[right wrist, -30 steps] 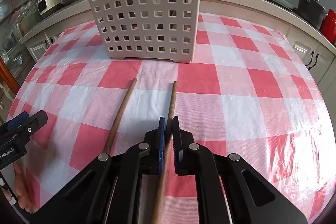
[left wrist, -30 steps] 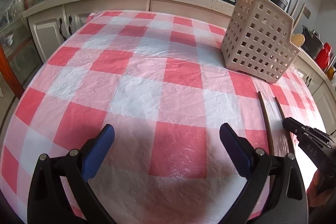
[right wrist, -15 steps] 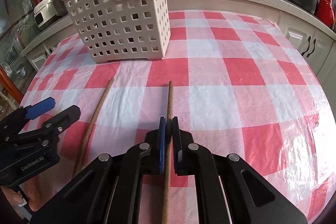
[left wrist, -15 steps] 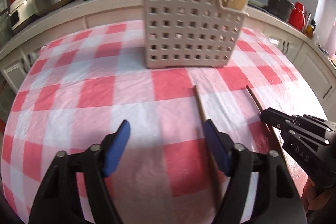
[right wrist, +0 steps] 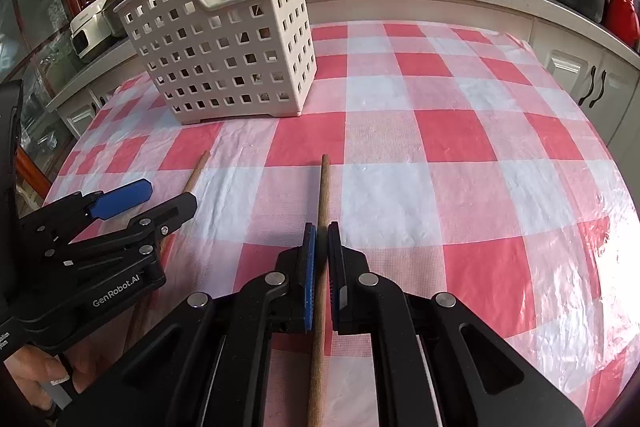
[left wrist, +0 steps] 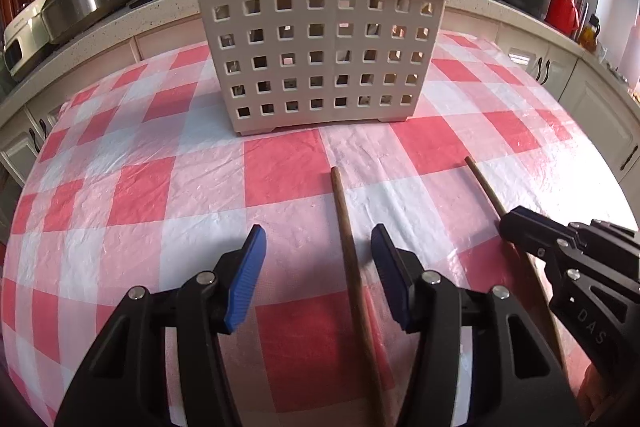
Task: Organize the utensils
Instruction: 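Grasp a wooden chopstick with the right gripper while the left gripper grasps the other, then lift both held chopsticks upright and carry them toward the white caddy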
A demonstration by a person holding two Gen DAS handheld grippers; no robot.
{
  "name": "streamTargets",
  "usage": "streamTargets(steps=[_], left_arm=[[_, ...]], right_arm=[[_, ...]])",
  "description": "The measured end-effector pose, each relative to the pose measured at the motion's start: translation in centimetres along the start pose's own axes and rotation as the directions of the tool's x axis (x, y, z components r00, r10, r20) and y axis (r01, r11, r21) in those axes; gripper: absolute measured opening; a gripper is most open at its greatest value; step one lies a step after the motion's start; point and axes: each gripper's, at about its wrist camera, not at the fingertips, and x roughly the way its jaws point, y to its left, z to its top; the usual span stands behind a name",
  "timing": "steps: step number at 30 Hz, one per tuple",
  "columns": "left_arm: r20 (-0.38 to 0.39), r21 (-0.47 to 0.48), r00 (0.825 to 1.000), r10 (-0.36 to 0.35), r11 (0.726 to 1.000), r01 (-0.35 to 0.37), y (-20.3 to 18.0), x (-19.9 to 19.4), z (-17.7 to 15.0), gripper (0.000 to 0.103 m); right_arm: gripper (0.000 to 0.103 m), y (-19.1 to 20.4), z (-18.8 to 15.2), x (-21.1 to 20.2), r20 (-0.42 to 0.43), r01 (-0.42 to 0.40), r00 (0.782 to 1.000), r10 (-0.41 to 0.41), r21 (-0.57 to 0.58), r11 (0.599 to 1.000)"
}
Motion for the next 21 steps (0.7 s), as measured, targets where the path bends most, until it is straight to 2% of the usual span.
streamTargets(steps=[10,11,12,14,15,21], left_arm=[[-0.001,-0.008,1.000,0.009,1.000,-0.009,-0.4,0.0,0.0,0.052],[0.002,-0.005,1.000,0.000,1.000,0.000,-0.4,0.0,0.0,0.048],[0.005,0.003,1.000,-0.007,1.000,0.007,-0.5,-0.1,-0.1,0.033],[0.008,0.033,1.000,-0.019,0.999,0.019,-0.9,-0.4,-0.3,0.013],[0.007,0.037,1.000,-0.025,0.999,0.024,-0.9,-0.4,-0.3,0.007],[0.015,0.000,0.997,-0.073,0.997,0.073,0.2,-0.9,-0.8,0.007]], right_arm=[[0.006,0.9,0.2,0.4,-0.002,0.049,0.999,-0.049,-0.068,0.996],[0.006,0.8,0.2,0.4,-0.002,0.047,0.999,-0.048,-0.066,0.997],[0.006,0.8,0.3,0.3,-0.002,0.045,0.999,-0.045,-0.061,0.997],[0.005,0.7,0.2,0.3,-0.002,0.045,0.999,-0.045,-0.056,0.997],[0.005,0.7,0.2,0.2,-0.002,0.046,0.999,-0.046,-0.053,0.998],[0.005,1.1,0.4,-0.9,0.046,0.008,0.999,-0.006,-0.045,0.999]])
